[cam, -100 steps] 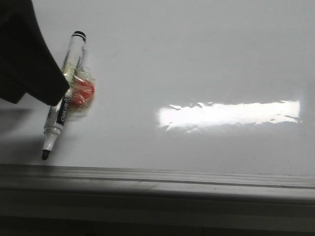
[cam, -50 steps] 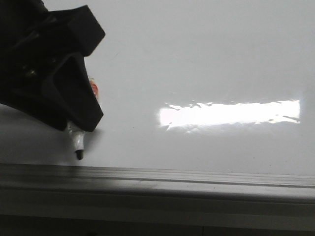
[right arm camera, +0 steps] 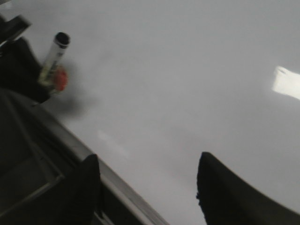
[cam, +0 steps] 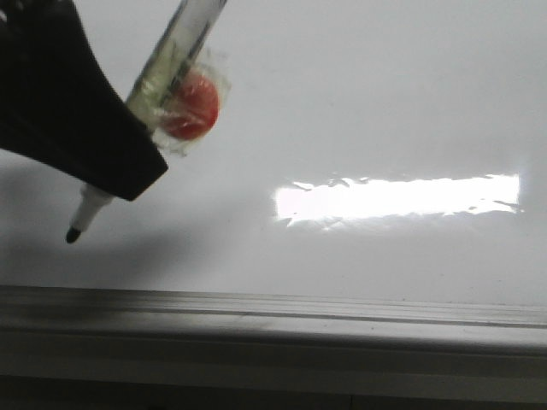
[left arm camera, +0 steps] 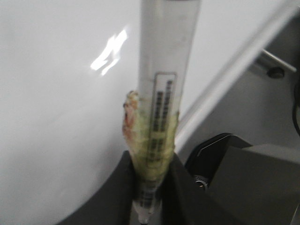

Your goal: Write number 0 on whiteboard

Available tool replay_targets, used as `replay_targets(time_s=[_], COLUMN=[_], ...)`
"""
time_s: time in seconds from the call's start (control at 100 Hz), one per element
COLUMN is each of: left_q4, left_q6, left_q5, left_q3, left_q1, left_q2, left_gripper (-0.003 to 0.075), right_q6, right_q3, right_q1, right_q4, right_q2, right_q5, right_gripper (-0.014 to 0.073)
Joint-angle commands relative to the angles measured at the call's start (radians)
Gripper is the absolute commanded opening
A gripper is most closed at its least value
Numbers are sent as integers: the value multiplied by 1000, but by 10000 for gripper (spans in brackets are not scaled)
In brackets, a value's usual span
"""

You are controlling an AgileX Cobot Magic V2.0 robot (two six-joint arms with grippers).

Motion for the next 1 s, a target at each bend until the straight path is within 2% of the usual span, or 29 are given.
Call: replay_targets(time_s=[0.0,0.06,0.11,0.26,0.39,0.51,0.76,0.99], left_q4=[3,12,46,137,137,137,137,139], left_q6=[227,361,408,402,387,387,386,361], left_q5=[-8,19,30,45,55,69,112,112], left_q3=[-54,-64,-68,-70,-70,-70,-70,-70], left_q1=[-83,-146,-188,-269,-272,-272,-272,-272], left_q2=[-68,-84,-88,-86,-85,-85,-85,-85], left_gripper=[-20,-20,-20,-20,-20,-20,-20,-20], right_q6=[-190,-244,-281,-295,-295,-295,-295,-295], right_q3=[-81,-114,-141,-218,-274,-333,-413,-414], right_q1=[46,100,147,312,446,526,575,575], right_q4=[123,146,148,141,80,58,70,128], right_q2=[81,137,182,331,457,584,762,788], right_q5=[-14,-12,-12,-10,-19,-35,-75,-70], right_gripper=[392,392,393,393,393,393,393,393])
